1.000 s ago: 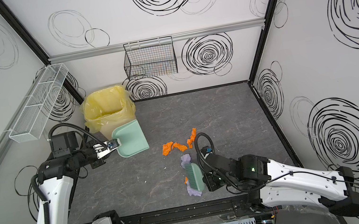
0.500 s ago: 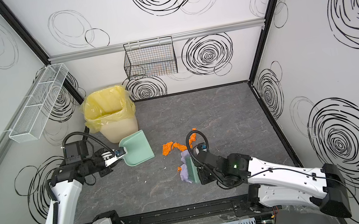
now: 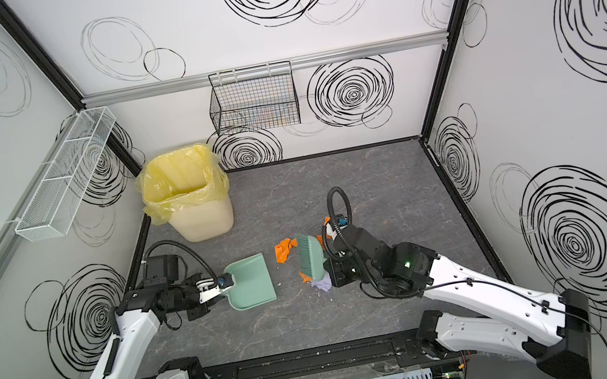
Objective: Sweep away the paper scraps from the table
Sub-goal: 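Lower the empty dustpan to the table with the left gripper beside the scraps, then sweep the remaining scraps toward the dustpan with the right gripper's brush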
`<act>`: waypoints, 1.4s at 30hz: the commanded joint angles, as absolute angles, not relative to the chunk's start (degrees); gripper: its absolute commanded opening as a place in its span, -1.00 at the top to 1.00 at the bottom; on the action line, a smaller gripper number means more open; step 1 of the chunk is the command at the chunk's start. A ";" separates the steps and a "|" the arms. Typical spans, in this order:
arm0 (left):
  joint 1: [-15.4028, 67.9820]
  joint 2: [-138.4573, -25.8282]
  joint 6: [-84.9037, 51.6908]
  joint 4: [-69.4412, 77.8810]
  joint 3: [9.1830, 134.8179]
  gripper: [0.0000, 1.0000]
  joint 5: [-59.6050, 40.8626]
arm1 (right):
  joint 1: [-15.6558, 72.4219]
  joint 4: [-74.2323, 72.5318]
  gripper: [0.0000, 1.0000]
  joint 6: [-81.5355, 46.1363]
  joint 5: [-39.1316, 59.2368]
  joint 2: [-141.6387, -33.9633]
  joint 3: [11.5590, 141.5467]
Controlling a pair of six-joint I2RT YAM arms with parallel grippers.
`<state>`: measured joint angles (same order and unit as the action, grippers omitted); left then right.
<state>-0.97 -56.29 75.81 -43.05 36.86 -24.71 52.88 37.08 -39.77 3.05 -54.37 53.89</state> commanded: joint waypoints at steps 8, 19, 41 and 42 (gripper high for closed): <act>0.32 -66.84 74.50 -36.06 40.48 1.00 -23.24 | 40.41 31.88 1.00 -30.44 2.71 -61.83 63.86; -1.30 -60.55 74.22 -36.38 34.83 1.00 -23.74 | 31.03 -10.98 1.00 -50.65 25.29 -80.36 55.93; -3.47 -63.31 75.66 -35.07 34.96 1.00 -24.87 | 33.32 -12.62 1.00 -54.78 30.07 -88.95 42.87; -3.35 -63.59 75.55 -34.98 35.09 1.00 -24.81 | 33.14 -11.80 1.00 -54.43 29.91 -87.38 41.74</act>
<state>-3.33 -62.85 74.61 -35.83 34.59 -23.35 33.63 -13.26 -55.33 30.70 -91.77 43.72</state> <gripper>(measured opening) 0.285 0.105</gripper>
